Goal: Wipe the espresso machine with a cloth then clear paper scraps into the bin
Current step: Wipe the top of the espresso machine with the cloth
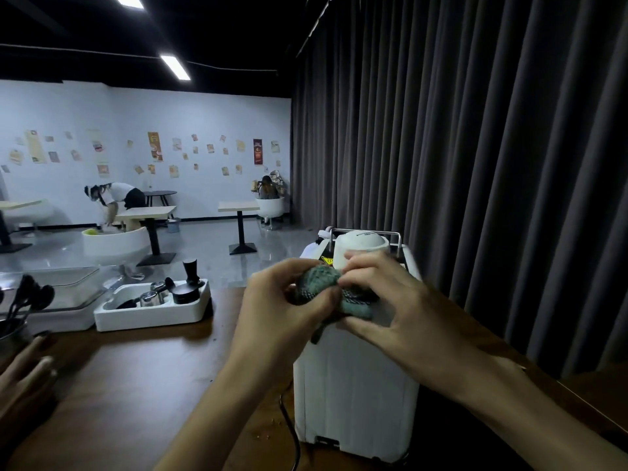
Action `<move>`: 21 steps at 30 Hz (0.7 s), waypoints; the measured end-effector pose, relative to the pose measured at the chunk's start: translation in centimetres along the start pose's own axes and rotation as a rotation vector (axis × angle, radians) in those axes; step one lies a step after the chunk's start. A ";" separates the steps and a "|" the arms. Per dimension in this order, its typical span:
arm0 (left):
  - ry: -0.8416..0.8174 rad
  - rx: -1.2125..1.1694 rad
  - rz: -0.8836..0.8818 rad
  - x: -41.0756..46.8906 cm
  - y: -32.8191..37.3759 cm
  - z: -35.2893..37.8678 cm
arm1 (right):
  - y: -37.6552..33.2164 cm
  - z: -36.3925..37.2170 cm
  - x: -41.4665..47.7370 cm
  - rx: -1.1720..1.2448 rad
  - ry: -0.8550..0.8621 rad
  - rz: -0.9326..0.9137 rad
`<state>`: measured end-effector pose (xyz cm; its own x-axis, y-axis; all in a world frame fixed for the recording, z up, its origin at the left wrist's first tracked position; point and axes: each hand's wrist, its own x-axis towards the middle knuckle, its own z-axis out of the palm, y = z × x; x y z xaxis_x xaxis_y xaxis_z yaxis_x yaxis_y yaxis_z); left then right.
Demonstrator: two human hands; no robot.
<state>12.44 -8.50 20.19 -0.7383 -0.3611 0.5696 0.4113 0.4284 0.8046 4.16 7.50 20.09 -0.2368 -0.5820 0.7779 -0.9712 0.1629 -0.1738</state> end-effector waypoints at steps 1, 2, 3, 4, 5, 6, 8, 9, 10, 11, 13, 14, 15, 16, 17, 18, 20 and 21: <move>0.055 0.073 0.020 0.6 -0.3 -0.4 | 0.5 -0.2 -0.1 -0.053 0.004 -0.002; 0.112 0.161 0.056 1.3 -0.5 -0.7 | 1.0 -0.3 -0.1 -0.104 0.040 0.007; 0.171 0.246 0.102 2.2 -0.8 -0.9 | 1.5 -0.5 -0.2 -0.134 0.089 0.039; 0.229 0.302 0.154 3.3 -1.1 -1.0 | 2.0 -0.7 -0.2 -0.143 0.123 0.096; 0.273 0.337 0.201 4.4 -1.3 -1.0 | 2.4 -0.8 -0.3 -0.147 0.127 0.166; 0.289 0.373 0.238 5.6 -1.5 -0.8 | 2.9 -0.7 -0.4 -0.151 0.099 0.233; 0.153 0.454 0.250 7.4 -2.3 -0.1 | 3.9 -0.4 -0.8 -0.160 0.004 0.340; 0.020 0.507 0.223 8.0 -2.9 0.2 | 4.3 -0.4 -1.0 -0.153 -0.039 0.381; -0.103 0.562 0.191 8.4 -3.6 0.5 | 4.6 -0.4 -1.1 -0.142 -0.072 0.407; -0.177 0.586 0.164 8.8 -4.2 0.5 | 4.8 -0.5 -1.1 -0.129 -0.099 0.420; -0.213 0.511 0.115 9.6 -4.5 0.1 | 4.9 -0.6 -1.0 -0.087 -0.133 0.435; -0.233 0.457 0.090 10.0 -4.5 -0.2 | 5.1 -0.6 -1.0 -0.056 -0.135 0.443; -0.279 0.437 0.078 10.4 -4.5 -0.5 | 5.2 -0.6 -1.1 -0.023 -0.130 0.454; -0.343 0.463 0.086 10.6 -4.4 -0.7 | 5.3 -0.7 -1.1 0.009 -0.127 0.466; -0.405 0.502 0.099 10.7 -4.5 -0.8 | 5.4 -0.7 -1.2 0.033 -0.129 0.475; -0.449 0.524 0.104 10.8 -4.5 -0.8 | 5.5 -0.8 -1.2 0.046 -0.134 0.482; -0.474 0.513 0.103 10.6 -4.3 -0.7 | 5.6 -1.0 -1.2 0.038 -0.154 0.489; -0.473 0.514 0.115 10.5 -4.2 -0.8 | 5.7 -1.0 -1.2 0.027 -0.163 0.493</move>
<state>3.41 -14.74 22.93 -0.9063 0.0592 0.4185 0.2827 0.8210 0.4961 -1.12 9.91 18.77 -0.6654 -0.5580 0.4958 -0.7429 0.4301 -0.5129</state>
